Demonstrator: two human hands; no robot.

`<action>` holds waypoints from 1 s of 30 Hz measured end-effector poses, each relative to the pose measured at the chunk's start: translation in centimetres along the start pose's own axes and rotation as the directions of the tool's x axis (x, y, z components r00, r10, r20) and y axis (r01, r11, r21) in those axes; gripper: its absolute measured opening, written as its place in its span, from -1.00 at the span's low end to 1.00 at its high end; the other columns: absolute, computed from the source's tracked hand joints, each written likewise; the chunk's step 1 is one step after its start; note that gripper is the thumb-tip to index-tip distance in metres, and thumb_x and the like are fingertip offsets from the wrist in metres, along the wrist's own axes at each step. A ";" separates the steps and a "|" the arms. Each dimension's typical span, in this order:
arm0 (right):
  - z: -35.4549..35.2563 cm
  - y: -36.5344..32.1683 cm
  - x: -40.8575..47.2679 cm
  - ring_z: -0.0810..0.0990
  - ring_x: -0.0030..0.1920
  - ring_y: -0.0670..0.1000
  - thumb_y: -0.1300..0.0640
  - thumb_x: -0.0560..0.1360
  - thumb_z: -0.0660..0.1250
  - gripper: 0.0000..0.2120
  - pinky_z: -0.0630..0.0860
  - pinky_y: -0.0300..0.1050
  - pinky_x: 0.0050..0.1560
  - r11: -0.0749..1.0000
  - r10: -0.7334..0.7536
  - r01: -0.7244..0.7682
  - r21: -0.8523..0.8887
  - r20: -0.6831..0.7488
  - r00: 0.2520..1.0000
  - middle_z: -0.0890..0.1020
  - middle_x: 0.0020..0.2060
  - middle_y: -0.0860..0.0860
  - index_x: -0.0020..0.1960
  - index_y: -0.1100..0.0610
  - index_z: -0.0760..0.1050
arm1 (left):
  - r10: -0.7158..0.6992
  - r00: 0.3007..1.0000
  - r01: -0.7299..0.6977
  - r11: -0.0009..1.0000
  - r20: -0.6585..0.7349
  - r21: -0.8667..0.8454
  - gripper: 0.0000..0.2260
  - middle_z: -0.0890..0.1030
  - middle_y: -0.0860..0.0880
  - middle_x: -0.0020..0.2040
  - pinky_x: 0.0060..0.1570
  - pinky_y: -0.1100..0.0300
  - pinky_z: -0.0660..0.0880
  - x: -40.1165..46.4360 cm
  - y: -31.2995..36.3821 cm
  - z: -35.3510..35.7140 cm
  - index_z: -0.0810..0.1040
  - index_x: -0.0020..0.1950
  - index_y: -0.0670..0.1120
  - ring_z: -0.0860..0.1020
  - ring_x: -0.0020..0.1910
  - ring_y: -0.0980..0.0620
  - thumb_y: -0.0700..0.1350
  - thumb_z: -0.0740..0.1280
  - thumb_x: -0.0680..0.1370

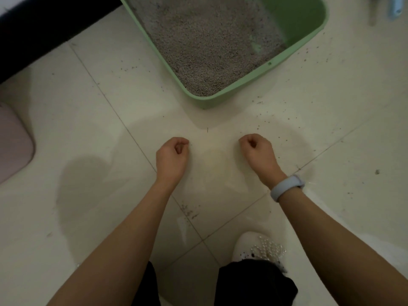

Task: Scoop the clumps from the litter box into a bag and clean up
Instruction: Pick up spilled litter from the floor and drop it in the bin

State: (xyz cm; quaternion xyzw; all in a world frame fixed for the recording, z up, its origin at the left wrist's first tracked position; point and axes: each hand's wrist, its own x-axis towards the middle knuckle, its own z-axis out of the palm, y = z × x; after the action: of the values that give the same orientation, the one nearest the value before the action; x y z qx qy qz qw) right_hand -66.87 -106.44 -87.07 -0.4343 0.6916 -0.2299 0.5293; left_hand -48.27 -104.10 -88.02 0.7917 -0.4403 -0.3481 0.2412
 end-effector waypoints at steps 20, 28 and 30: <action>-0.7 0.9 -1.2 0.39 -0.38 -0.07 0.27 0.51 0.26 -0.86 0.35 -0.26 -0.36 0.924 0.155 -0.147 0.352 0.006 0.988 0.46 -0.39 0.00 -0.23 0.15 0.46 | -0.097 0.994 0.097 0.995 0.056 -0.008 -0.93 0.48 0.08 -0.33 -0.23 0.27 0.34 1.0 0.5 -0.1 0.59 -0.11 -0.09 0.42 -0.33 0.13 -0.11 0.33 0.51; 0.5 -0.3 2.6 0.52 -0.15 0.06 0.22 0.48 0.31 -0.83 0.32 -0.35 -0.16 0.939 -0.190 0.145 -0.310 -0.119 0.975 0.58 -0.13 0.14 0.04 0.27 0.54 | -0.319 0.911 0.396 0.499 0.262 -0.771 -0.86 0.60 -0.02 -0.33 -0.32 0.34 0.46 -0.3 1.1 -2.4 0.55 -0.21 -0.19 0.47 -0.38 0.12 -0.32 0.27 0.53; 0.6 0.0 3.0 0.52 -0.11 0.13 0.26 0.47 0.31 -0.86 0.25 -0.34 -0.19 0.908 -0.231 0.174 -0.381 -0.108 0.967 0.58 -0.09 0.21 -0.02 0.31 0.55 | -0.301 0.906 0.409 0.441 0.298 -0.799 -0.86 0.60 -0.01 -0.37 -0.30 0.35 0.50 -0.6 1.1 -2.6 0.53 -0.19 -0.19 0.52 -0.38 0.13 -0.34 0.26 0.53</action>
State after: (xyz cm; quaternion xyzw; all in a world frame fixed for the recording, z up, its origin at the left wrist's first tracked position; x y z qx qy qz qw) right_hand -66.44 -108.91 -88.86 -0.5767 0.7115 -0.1820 0.3579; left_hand -47.05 -103.95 -85.43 0.6262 -0.0514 -0.6034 0.4910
